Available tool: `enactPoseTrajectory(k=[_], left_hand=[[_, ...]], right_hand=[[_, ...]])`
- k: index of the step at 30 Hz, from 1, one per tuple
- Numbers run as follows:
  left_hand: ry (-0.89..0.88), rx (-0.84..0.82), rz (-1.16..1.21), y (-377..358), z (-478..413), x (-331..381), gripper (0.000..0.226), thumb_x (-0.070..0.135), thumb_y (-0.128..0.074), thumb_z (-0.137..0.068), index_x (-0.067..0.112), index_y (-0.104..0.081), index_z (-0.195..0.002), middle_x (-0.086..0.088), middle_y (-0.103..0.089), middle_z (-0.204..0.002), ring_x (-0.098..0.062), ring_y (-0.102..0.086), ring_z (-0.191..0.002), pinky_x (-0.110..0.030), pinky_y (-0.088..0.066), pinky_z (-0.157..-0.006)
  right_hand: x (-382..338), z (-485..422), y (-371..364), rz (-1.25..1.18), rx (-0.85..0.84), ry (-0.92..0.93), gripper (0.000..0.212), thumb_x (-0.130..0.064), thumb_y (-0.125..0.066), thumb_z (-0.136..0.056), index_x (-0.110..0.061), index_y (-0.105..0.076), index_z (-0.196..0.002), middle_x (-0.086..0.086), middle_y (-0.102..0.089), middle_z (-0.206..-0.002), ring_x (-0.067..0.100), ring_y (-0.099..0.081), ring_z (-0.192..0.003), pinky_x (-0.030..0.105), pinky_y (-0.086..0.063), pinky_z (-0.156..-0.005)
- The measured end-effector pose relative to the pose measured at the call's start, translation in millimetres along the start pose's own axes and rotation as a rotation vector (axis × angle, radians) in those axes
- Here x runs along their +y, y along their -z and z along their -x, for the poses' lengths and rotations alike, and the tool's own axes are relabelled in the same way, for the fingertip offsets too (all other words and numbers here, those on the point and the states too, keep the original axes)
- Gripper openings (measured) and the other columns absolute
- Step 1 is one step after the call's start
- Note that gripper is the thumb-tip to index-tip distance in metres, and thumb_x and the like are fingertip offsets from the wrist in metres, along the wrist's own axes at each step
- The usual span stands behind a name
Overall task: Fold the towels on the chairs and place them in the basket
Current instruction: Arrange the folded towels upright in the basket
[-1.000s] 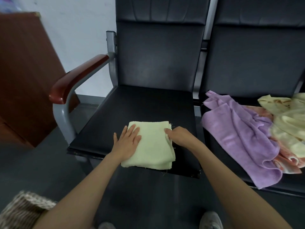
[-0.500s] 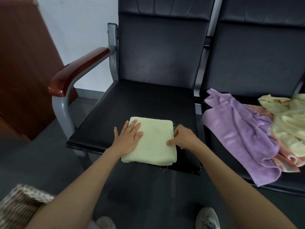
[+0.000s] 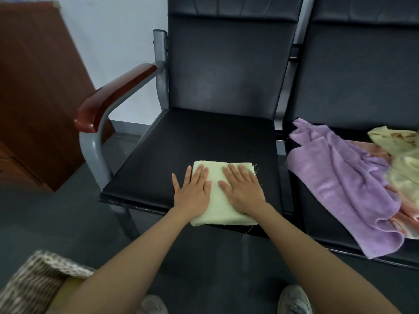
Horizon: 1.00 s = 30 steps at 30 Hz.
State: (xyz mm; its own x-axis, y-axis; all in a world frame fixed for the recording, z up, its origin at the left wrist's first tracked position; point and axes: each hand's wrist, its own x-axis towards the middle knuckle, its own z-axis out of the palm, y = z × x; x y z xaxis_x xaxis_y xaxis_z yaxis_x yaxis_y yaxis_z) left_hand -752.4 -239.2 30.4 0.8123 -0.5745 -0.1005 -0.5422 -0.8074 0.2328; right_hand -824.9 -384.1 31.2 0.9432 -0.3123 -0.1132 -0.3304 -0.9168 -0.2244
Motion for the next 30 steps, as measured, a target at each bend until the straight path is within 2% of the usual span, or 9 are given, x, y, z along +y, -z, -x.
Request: enactPoseTrajectory(k=[5,7,10,12,16,20,25,28,30], left_hand=[[-0.015,0.003,0.019,1,0,0,0.055,0.044,-0.006,-0.101,0.027,0.004,-0.152,0.012,0.013,-0.158,-0.015,0.018,-0.145,-0.055,0.017,-0.112],[0.03,0.057,0.029,0,2,3,0.058,0.044,-0.011,-0.101,0.019,0.001,-0.152,0.003,0.01,-0.16,-0.02,0.014,-0.146,-0.053,0.013,-0.113],[0.139,0.175,0.022,2,5,8,0.06,0.048,-0.023,-0.099,0.004,-0.021,-0.14,-0.012,-0.021,-0.144,-0.028,-0.017,-0.135,-0.043,-0.012,-0.115],[0.214,0.154,0.071,7,4,6,0.059,0.055,-0.026,-0.097,0.005,-0.034,-0.128,-0.009,-0.03,-0.13,-0.027,-0.028,-0.122,-0.037,-0.022,-0.107],[0.275,0.114,0.15,13,2,3,0.055,0.058,-0.035,-0.094,0.008,-0.048,-0.112,-0.007,-0.036,-0.12,-0.025,-0.032,-0.112,-0.034,-0.026,-0.097],[0.224,0.208,0.205,12,4,8,0.042,0.05,-0.04,-0.096,0.01,-0.048,-0.105,-0.004,-0.045,-0.11,-0.023,-0.039,-0.106,-0.034,-0.03,-0.093],[0.237,0.192,0.922,27,8,19,0.033,0.04,-0.047,-0.097,0.009,-0.036,-0.097,-0.001,-0.049,-0.085,-0.012,-0.046,-0.069,-0.027,-0.038,-0.058],[0.244,0.287,1.119,36,11,27,0.032,0.035,-0.051,-0.096,0.01,-0.033,-0.105,0.004,-0.046,-0.088,-0.009,-0.047,-0.074,-0.024,-0.038,-0.059],[0.189,0.344,1.137,39,11,27,0.03,0.031,-0.051,-0.096,0.017,-0.034,-0.116,0.009,-0.047,-0.092,-0.006,-0.049,-0.08,-0.024,-0.039,-0.066]], right_hand=[[21,11,3,-0.107,0.05,-0.114,0.056,-0.047,-0.013,-0.101,-0.029,-0.002,-0.153,-0.012,0.006,-0.16,0.015,0.012,-0.147,0.045,0.004,-0.119],[23,15,0,-0.124,0.195,-0.196,0.059,-0.047,-0.019,-0.1,-0.02,-0.012,-0.152,-0.003,-0.006,-0.159,0.025,-0.005,-0.146,0.045,-0.008,-0.118],[14,17,-1,-0.014,0.371,-0.324,0.062,-0.053,-0.028,-0.094,-0.007,-0.035,-0.134,0.01,-0.035,-0.135,0.028,-0.035,-0.122,0.04,-0.027,-0.103],[12,18,0,0.019,0.341,-0.398,0.06,-0.056,-0.028,-0.095,-0.006,-0.043,-0.123,0.008,-0.038,-0.122,0.026,-0.037,-0.112,0.038,-0.028,-0.097],[11,17,0,0.032,0.324,-0.418,0.059,-0.055,-0.028,-0.096,-0.004,-0.049,-0.117,0.008,-0.038,-0.118,0.025,-0.037,-0.109,0.036,-0.029,-0.097],[10,15,0,0.01,0.361,-0.358,0.05,-0.048,-0.032,-0.098,-0.005,-0.052,-0.115,0.008,-0.042,-0.12,0.025,-0.037,-0.11,0.035,-0.028,-0.096],[15,19,11,-0.294,0.519,-0.172,0.044,-0.047,-0.044,-0.095,-0.004,-0.049,-0.101,0.011,-0.055,-0.099,0.03,-0.051,-0.093,0.041,-0.044,-0.081],[16,21,30,-0.617,0.476,-0.207,0.033,-0.043,-0.046,-0.096,-0.012,-0.034,-0.103,0.003,-0.057,-0.086,0.03,-0.057,-0.081,0.037,-0.044,-0.067],[15,24,44,-0.866,0.49,-0.223,0.031,-0.038,-0.05,-0.096,-0.016,-0.035,-0.111,-0.005,-0.055,-0.085,0.024,-0.057,-0.082,0.034,-0.043,-0.069]])
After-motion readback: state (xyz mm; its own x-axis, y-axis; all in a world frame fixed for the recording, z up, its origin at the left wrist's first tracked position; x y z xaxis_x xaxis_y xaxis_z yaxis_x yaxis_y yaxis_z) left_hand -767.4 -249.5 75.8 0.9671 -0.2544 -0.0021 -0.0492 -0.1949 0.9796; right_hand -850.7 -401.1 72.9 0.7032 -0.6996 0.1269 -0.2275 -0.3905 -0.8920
